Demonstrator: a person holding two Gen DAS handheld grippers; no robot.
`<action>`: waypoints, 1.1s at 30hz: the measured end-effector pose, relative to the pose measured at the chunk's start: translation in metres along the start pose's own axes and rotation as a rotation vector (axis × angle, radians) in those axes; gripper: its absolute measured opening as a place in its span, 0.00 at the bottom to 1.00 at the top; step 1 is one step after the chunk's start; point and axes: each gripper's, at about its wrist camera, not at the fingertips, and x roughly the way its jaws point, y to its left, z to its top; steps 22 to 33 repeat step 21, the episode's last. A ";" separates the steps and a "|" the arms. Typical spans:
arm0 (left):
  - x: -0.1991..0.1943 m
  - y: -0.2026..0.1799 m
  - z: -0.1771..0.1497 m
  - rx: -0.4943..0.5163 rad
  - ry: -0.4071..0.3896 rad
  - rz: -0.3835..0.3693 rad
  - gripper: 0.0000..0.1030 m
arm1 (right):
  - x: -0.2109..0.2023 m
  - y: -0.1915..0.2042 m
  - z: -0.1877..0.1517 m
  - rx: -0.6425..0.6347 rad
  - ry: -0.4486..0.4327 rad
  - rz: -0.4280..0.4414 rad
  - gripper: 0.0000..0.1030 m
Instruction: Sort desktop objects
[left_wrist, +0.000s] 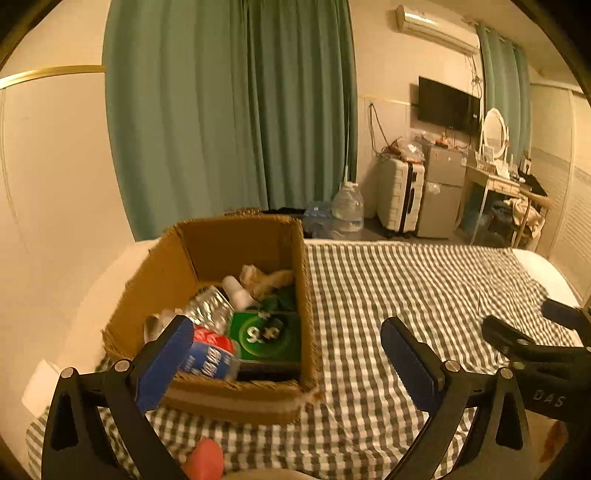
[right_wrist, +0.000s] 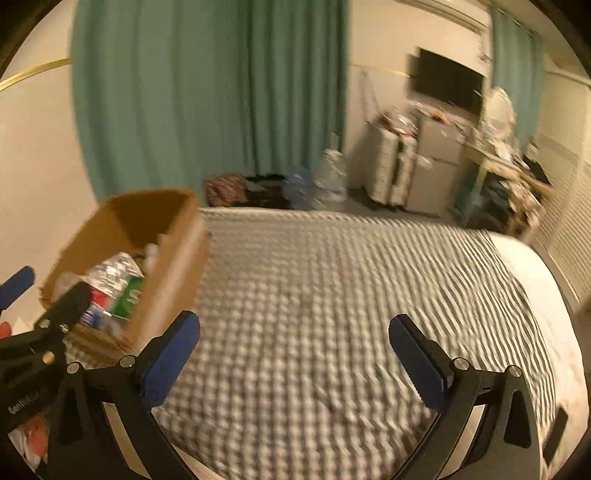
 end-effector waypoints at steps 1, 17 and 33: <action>0.001 -0.003 0.000 0.002 0.011 0.005 1.00 | 0.001 -0.009 -0.005 0.024 0.009 -0.011 1.00; 0.008 0.005 -0.014 -0.075 0.083 0.055 1.00 | -0.014 -0.031 -0.018 0.055 0.027 -0.028 1.00; 0.005 0.004 -0.015 -0.070 0.084 0.025 1.00 | -0.015 -0.025 -0.018 0.040 0.027 -0.022 1.00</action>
